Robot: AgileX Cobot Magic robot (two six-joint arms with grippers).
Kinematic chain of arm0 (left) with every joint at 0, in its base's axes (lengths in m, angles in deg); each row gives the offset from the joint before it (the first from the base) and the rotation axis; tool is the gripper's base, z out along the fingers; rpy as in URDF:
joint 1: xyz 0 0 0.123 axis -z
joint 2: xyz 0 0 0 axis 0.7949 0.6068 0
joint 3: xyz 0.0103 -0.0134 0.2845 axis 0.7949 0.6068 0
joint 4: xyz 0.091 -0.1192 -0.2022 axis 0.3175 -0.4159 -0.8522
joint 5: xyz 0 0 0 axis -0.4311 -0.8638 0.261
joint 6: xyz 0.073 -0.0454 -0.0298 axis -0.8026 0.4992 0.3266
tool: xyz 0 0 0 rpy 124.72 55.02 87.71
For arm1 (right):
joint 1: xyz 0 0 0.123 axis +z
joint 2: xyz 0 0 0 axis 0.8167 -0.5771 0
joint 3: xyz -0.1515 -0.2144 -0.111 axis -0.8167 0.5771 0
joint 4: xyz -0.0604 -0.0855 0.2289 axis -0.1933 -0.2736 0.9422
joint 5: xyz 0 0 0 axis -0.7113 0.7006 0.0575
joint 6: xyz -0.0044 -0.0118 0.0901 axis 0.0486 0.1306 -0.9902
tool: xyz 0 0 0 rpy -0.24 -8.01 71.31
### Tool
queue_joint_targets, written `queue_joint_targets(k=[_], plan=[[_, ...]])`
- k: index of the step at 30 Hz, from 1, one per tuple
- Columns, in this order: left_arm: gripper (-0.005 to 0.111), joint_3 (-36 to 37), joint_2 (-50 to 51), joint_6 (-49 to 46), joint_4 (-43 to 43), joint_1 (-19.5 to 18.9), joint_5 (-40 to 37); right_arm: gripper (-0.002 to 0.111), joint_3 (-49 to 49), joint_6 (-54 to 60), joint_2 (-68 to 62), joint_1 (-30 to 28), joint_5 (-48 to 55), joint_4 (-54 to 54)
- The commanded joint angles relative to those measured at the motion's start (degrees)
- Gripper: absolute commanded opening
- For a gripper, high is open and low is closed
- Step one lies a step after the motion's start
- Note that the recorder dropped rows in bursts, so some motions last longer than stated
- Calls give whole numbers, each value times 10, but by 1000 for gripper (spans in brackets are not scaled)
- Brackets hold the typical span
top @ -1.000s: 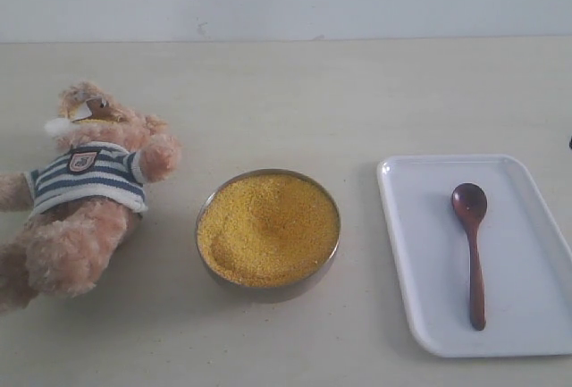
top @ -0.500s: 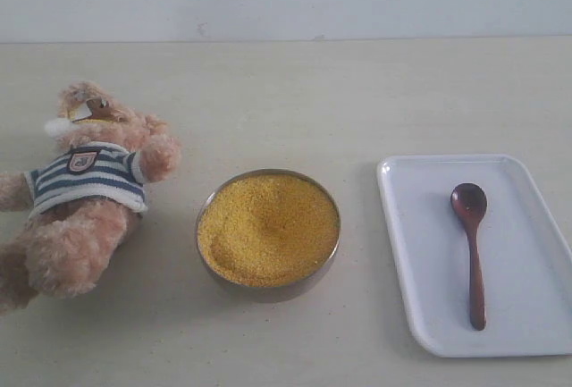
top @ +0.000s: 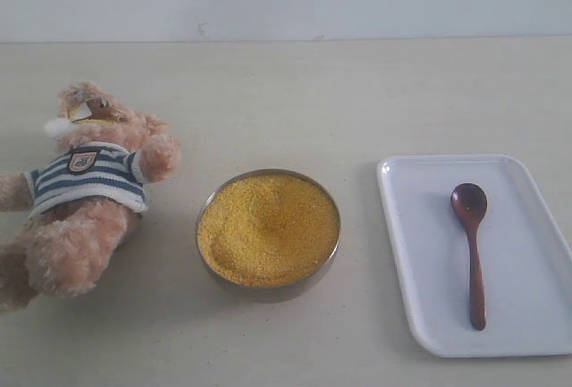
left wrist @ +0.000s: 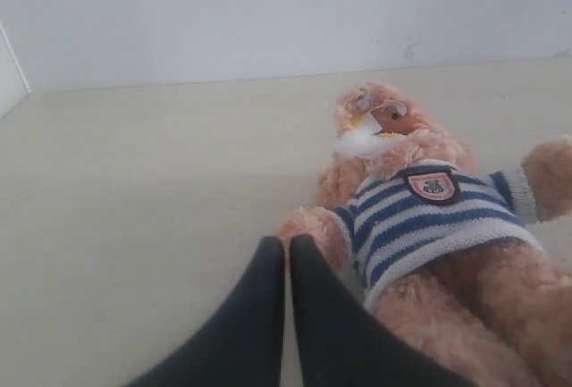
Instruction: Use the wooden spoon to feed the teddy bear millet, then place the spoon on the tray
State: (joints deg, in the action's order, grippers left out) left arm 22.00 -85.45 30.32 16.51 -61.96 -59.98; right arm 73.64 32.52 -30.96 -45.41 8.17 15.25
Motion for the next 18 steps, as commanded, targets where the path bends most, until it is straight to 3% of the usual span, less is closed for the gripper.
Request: queue_joint_targets(k=[1, 18], plan=[[4, 2, -2, -3, -7, -2, 0, 1, 2, 34, 2, 12, 7, 20], [4, 2, -2, -3, -7, -2, 0, 1, 2, 32, 2, 18, 7, 20]])
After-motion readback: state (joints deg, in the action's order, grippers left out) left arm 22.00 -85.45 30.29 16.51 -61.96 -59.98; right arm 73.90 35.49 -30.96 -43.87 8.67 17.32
